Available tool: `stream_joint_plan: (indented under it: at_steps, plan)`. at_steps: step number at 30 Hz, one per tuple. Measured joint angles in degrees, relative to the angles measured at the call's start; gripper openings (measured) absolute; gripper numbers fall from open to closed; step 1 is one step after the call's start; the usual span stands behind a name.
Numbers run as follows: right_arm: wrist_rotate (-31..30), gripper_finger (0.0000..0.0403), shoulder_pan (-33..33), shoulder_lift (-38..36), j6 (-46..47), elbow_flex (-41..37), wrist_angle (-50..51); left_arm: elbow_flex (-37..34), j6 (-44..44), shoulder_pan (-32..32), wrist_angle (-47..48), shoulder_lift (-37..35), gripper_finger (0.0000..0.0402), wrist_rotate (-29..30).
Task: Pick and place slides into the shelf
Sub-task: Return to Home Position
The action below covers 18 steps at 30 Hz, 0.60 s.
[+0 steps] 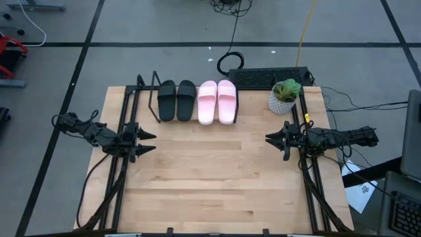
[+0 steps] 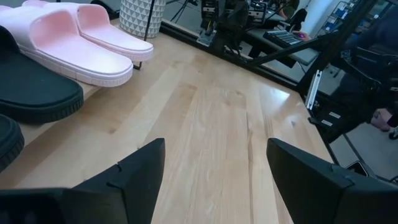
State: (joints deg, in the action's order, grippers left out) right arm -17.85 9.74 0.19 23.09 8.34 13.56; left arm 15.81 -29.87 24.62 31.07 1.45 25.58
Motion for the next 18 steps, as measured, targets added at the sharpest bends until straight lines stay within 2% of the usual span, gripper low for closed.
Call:
stream_joint_plan:
  at_steps: [18]
  plan:
    - [0.0,0.0091,0.0,0.0,0.0,0.0,0.0,0.0,0.0,0.0,0.0,0.0,0.0285,0.0]
